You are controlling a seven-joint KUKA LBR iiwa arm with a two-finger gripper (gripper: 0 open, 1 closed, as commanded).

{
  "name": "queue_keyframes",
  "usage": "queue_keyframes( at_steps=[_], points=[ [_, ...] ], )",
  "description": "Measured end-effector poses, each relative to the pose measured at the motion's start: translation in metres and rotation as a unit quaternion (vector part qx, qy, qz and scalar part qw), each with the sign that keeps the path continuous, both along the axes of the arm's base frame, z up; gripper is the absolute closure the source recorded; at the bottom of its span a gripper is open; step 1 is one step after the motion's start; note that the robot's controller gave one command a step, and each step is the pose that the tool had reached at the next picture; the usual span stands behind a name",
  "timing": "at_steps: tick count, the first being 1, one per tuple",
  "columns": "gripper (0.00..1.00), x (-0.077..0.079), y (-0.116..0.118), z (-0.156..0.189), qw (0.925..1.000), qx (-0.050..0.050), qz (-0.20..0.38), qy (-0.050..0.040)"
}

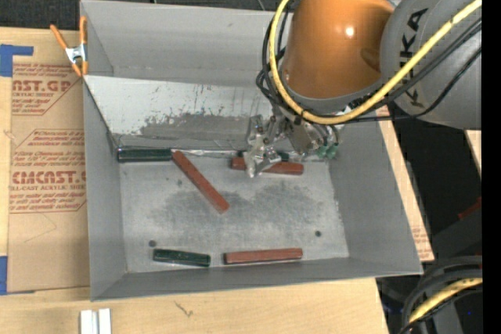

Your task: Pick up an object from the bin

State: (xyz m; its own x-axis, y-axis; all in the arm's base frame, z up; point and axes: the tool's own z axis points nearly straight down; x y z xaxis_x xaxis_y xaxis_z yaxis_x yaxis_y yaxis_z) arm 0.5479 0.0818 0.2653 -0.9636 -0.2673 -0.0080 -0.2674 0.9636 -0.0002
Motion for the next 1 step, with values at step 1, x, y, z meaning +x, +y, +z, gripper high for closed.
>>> queue_keyframes(
  at_steps=[1],
  points=[
    [1.00,0.0032,0.0286,-0.0254,0.9947,-0.001,-0.103,0.0045]
  ],
)
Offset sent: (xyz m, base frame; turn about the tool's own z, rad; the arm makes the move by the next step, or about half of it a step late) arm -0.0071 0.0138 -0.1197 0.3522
